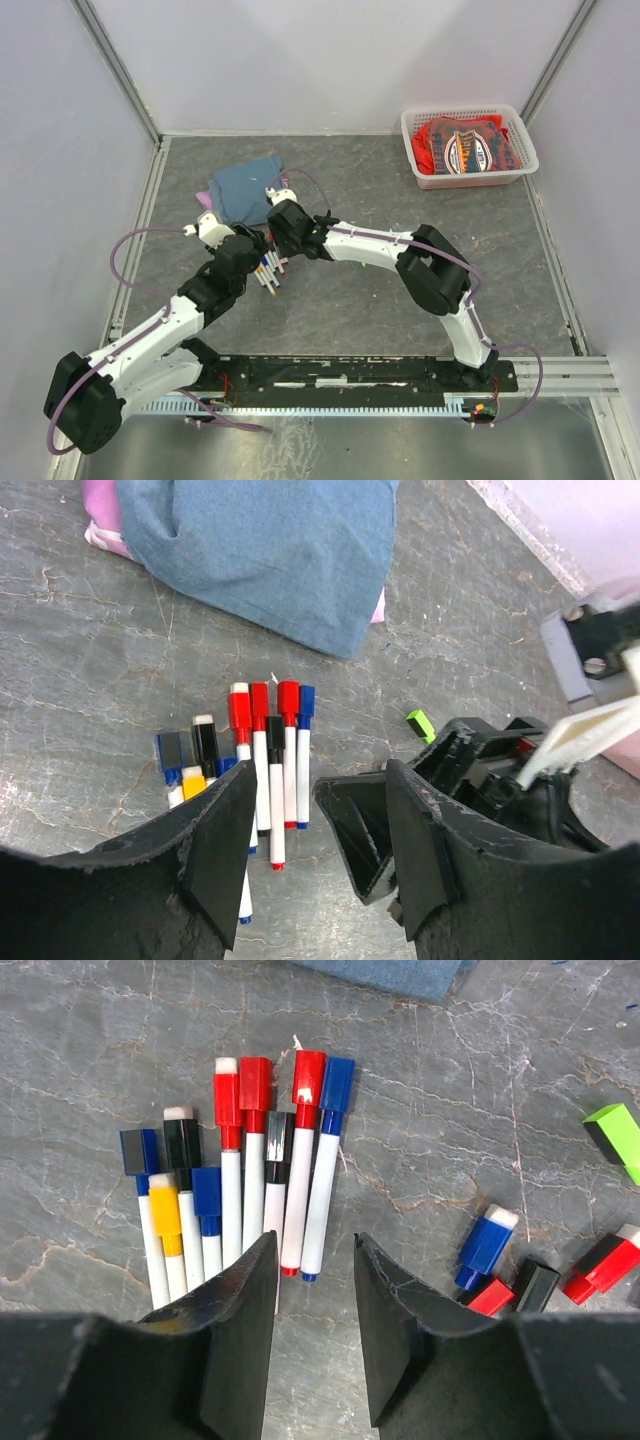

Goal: Open the pen caps
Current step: Pick up the pen from the center of the board.

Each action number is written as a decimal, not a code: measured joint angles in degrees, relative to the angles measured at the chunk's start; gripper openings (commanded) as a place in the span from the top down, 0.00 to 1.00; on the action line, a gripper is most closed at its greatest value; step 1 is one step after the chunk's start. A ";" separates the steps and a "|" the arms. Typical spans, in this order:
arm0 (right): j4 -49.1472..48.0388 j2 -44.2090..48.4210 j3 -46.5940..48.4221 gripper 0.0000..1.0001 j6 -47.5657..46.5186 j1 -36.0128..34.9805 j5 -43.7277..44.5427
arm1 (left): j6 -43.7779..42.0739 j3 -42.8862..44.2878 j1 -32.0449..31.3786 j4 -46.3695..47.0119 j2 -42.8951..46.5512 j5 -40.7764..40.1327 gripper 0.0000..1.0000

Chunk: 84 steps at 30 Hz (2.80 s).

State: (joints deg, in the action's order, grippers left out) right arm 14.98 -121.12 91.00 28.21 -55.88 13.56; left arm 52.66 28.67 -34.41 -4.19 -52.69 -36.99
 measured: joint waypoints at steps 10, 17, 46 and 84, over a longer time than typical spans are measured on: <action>2.27 -4.15 3.93 0.56 0.00 0.00 0.52 | 1.11 -1.57 0.00 -0.15 3.58 -0.48 0.39; 3.10 -5.18 4.57 0.56 0.00 0.00 1.18 | 1.16 -1.95 0.00 -0.22 4.42 -0.50 0.39; 3.96 -7.28 5.40 0.56 0.09 0.24 1.55 | 1.95 -2.73 0.00 -0.20 5.38 -0.52 0.39; -1.25 -6.73 1.75 0.96 2.27 -0.72 5.35 | 3.58 -3.74 0.02 0.00 4.63 -0.68 0.33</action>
State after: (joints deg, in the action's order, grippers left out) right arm 13.74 -127.85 92.75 30.48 -56.60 18.92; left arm 56.25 24.93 -34.39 -4.19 -48.05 -37.67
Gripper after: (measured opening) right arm 0.102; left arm 0.664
